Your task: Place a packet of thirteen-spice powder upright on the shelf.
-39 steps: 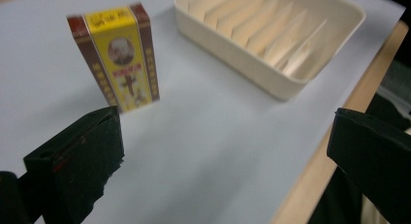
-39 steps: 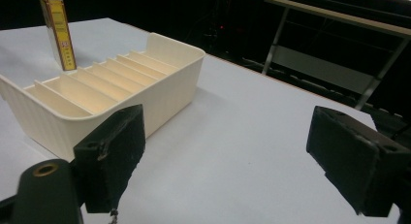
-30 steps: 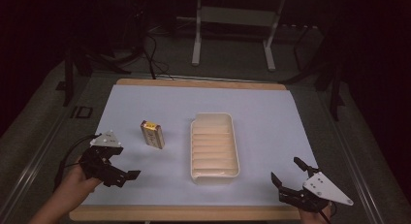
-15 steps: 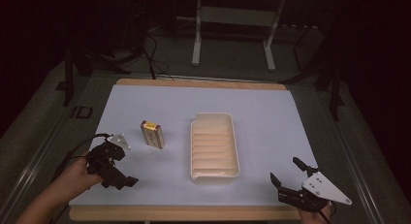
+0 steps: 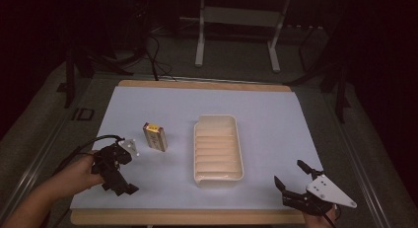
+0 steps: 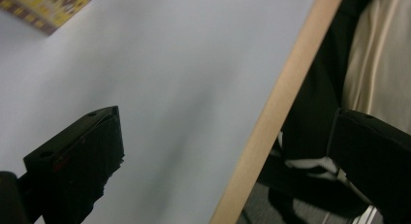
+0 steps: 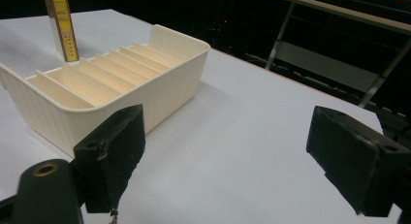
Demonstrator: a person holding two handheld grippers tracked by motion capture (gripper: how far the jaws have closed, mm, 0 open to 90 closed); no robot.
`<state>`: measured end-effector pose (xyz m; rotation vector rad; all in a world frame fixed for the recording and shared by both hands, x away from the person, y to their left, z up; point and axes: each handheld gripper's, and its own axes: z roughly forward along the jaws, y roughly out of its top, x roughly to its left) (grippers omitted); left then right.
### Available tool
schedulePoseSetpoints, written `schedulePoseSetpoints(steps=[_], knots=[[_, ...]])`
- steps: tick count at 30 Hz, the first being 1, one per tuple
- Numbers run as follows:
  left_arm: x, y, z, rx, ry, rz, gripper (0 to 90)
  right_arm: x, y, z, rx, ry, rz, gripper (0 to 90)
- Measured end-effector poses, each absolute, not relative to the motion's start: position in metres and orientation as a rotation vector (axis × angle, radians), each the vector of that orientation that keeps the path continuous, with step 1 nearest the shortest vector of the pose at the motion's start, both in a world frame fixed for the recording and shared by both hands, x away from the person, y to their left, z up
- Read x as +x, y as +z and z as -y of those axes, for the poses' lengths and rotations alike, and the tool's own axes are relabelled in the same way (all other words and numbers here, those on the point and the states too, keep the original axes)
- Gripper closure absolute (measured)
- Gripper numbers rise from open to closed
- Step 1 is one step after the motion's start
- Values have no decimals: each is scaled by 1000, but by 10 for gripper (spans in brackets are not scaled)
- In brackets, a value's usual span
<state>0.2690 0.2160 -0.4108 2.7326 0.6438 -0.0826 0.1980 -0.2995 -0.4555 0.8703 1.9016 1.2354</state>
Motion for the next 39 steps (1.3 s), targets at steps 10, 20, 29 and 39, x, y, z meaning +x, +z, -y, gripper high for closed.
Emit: schedulePoseSetpoints(steps=[10, 20, 29, 39], knots=[[271, -416, -202, 2841, -171, -385, 0, 198, -456, 299, 859, 1232, -1907, 139], [268, -423, -185, 2943, -161, -163, 0, 198, -455, 299, 849, 1233, -1907, 139], [270, -424, -172, 3017, -230, -53, 0, 198, -455, 299, 845, 1239, -1913, 139], [278, -408, -171, 2971, -205, -70, 0, 198, -455, 300, 838, 1240, -1915, 140]])
